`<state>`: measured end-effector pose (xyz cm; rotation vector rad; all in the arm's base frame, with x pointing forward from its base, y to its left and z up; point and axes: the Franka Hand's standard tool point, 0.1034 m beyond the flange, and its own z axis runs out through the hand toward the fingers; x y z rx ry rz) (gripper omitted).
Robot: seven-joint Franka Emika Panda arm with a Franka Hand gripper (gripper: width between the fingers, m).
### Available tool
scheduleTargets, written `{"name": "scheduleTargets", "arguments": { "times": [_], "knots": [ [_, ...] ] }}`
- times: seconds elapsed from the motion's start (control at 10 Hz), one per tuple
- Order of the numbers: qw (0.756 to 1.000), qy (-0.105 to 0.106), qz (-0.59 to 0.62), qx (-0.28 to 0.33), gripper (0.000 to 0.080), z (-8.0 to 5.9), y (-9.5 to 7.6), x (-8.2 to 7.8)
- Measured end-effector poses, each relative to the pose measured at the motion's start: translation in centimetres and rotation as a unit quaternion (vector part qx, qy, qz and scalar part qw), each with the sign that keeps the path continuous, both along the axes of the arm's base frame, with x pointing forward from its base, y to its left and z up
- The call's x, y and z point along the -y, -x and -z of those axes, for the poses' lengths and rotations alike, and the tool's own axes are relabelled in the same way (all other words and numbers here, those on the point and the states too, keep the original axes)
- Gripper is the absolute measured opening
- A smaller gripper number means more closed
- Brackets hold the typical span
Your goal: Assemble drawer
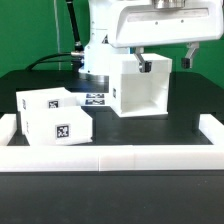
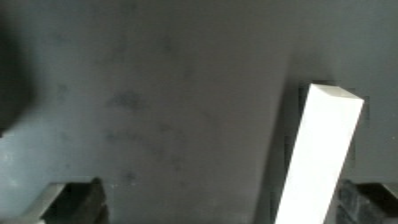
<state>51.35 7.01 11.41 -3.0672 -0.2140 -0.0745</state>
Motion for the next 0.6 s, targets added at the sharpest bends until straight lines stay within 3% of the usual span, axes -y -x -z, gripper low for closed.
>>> {"name": "scheduleTargets", "arguments": {
  "times": [0.3, 0.6],
  "knots": [
    [1.000, 0.001, 0.000, 0.002, 0.0650, -0.7, 0.8, 0.0],
    [1.000, 0.009, 0.000, 0.001, 0.0650, -2.4, 5.7, -1.6]
  ]
}}
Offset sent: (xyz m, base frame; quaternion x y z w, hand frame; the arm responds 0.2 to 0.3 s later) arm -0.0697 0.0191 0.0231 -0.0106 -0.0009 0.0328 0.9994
